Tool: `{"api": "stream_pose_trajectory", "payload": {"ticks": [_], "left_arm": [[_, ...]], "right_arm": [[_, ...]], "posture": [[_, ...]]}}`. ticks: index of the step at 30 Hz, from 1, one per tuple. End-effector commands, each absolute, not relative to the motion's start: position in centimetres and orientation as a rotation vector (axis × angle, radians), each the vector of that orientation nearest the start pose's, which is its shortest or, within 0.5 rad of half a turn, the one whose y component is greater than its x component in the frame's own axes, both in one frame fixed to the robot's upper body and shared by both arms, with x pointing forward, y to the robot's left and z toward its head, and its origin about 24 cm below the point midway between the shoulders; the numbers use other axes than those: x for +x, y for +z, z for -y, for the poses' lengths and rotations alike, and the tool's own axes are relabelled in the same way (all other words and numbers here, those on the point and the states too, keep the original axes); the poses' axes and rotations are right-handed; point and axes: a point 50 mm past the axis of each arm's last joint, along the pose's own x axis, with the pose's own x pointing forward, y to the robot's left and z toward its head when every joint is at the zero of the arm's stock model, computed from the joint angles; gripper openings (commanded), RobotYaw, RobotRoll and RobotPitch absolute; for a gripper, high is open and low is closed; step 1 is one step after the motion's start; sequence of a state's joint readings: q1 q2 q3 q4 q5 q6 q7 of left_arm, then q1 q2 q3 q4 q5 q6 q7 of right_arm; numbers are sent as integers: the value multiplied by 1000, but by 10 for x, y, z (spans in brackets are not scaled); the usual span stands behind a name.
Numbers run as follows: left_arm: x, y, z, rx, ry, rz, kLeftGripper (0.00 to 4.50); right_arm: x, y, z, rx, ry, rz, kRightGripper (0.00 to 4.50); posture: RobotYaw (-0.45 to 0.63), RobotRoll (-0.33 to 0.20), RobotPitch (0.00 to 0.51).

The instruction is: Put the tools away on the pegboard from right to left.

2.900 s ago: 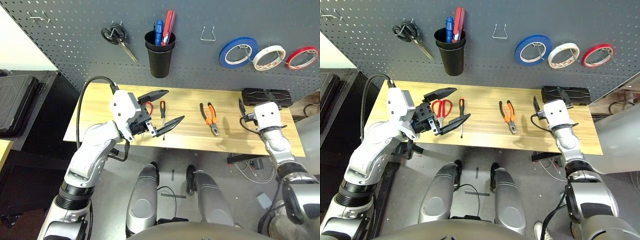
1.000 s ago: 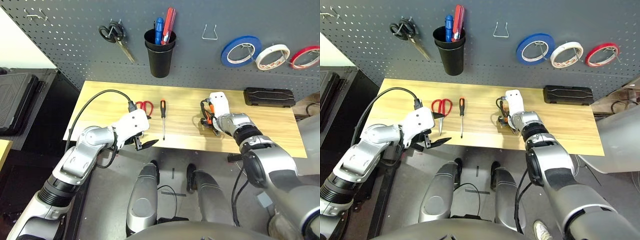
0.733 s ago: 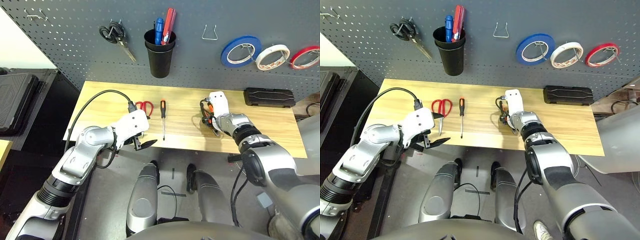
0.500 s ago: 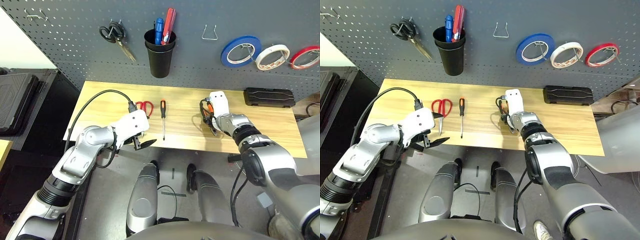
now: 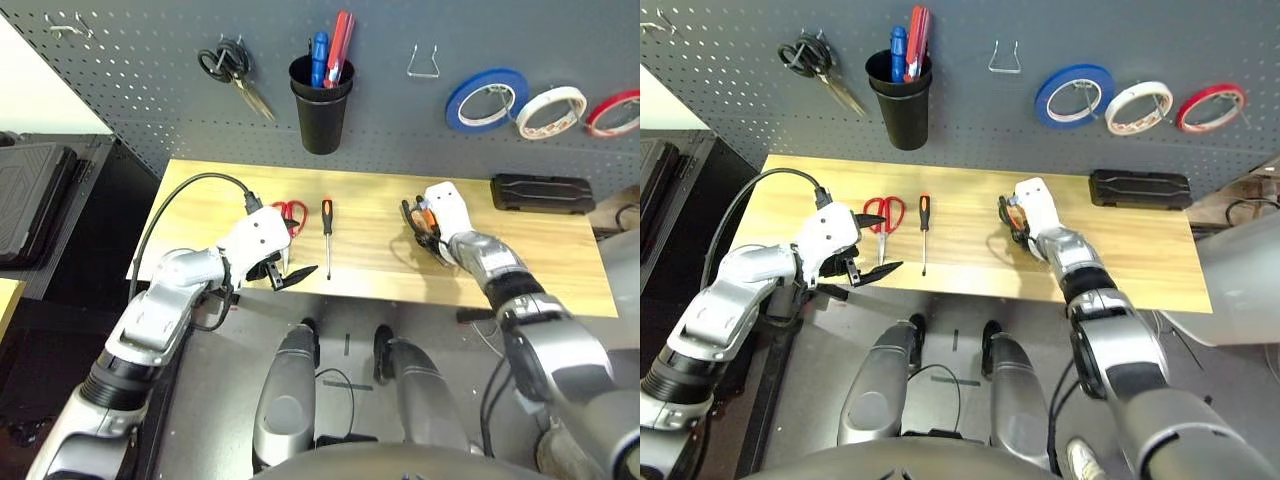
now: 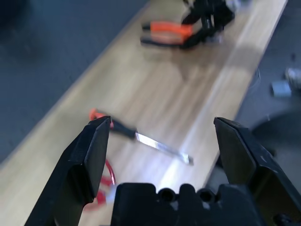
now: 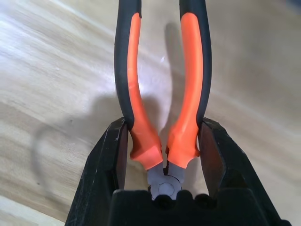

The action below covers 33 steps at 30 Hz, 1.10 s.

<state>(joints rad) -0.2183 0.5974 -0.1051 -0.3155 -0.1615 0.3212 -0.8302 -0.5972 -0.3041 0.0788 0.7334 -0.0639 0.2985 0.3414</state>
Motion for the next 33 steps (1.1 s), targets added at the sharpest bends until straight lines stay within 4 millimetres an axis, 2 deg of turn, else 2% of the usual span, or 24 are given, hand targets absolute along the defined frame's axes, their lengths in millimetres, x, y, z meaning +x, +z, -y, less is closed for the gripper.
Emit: {"api": "stream_pose_trajectory", "payload": {"ticks": [1,6,12,19,27,33], "left_arm": [[252,143,-158,438,-979,30,4500],[251,153,-157,395,-970,84,4500],[250,177,-155,305,-928,208,4500],[247,202,-155,219,-893,329,4500],[245,213,-154,177,-893,384,4500],[245,217,-151,154,-906,407,4500]], "right_arm": [[340,39,191,-379,325,-399,2360],[331,47,193,-400,348,-286,2359],[316,58,196,-358,354,-38,2358],[305,66,199,-335,372,143,2358],[303,107,189,-315,390,381,2358],[307,145,184,-314,316,555,2353]], "posture": [[372,0,243],[372,0,239],[368,0,235],[366,0,231],[359,0,226],[346,0,220]]}}
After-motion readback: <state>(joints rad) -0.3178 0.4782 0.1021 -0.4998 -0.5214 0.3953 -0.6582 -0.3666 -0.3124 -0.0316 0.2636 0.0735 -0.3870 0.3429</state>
